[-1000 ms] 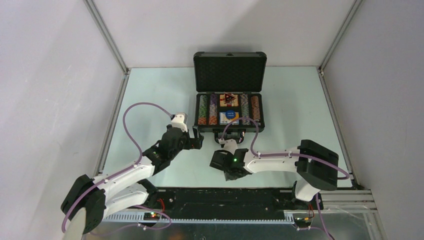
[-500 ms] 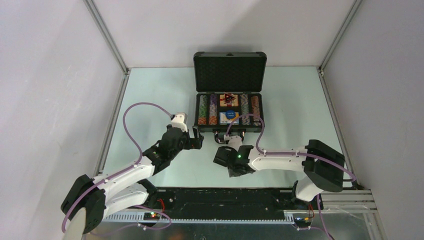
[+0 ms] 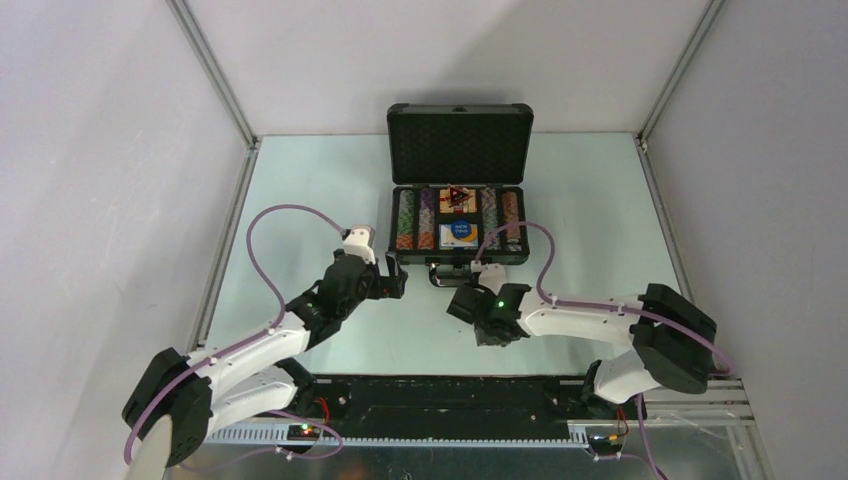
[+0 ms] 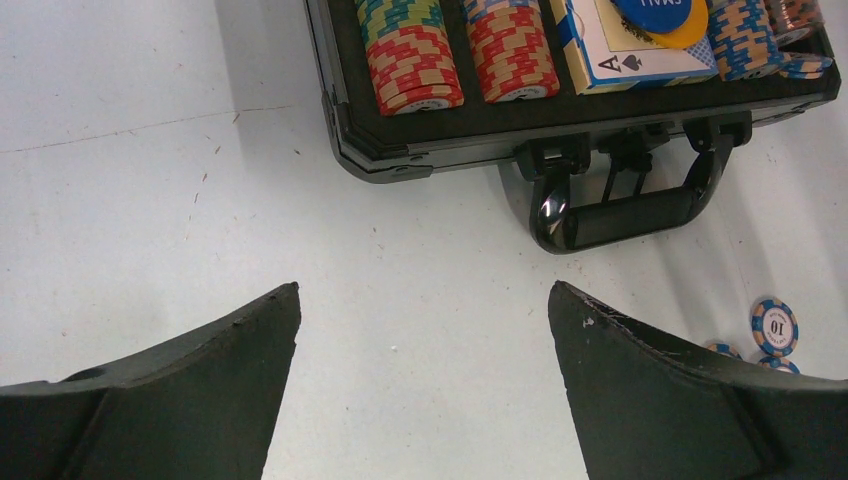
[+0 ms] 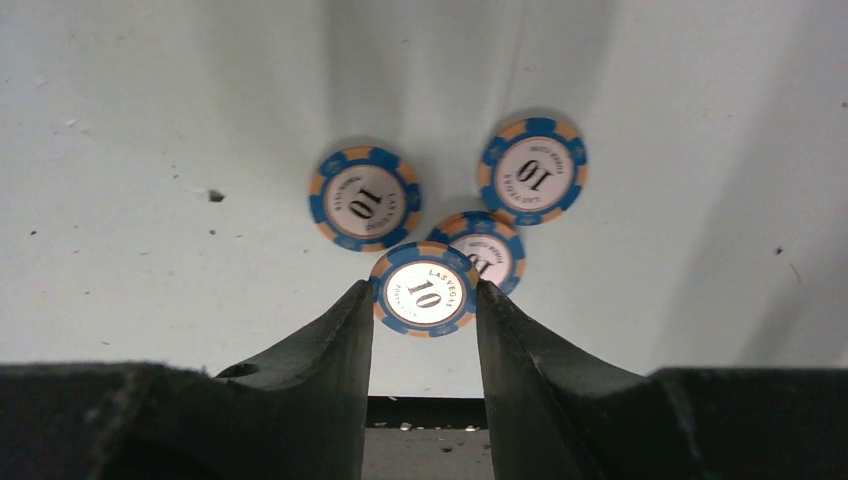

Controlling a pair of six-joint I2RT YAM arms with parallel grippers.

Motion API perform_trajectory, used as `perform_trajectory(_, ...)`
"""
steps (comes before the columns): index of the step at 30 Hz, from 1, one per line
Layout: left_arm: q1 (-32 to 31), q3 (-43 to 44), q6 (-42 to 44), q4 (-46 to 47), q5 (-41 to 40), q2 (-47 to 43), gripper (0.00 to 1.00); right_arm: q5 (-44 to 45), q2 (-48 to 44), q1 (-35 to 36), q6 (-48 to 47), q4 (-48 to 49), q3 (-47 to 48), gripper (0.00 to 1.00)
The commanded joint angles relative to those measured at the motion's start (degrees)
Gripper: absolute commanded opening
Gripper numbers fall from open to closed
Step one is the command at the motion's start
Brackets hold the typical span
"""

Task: Pack up texas hold em set

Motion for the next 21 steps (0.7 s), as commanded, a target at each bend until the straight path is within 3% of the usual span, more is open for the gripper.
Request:
perform_trajectory(1, -0.46, 2.53, 1.18, 1.67, -0.88, 0.05, 0.98, 1.71, -4.69, -2.38, -0.84, -0.38, -2.17, 0.44)
perform_trajectory(21, -0.43, 2.62, 1.26, 1.67, -0.89, 0.32, 0.98, -3.04, -7.2, -7.17, -3.25, 4.7, -6.71, 0.45)
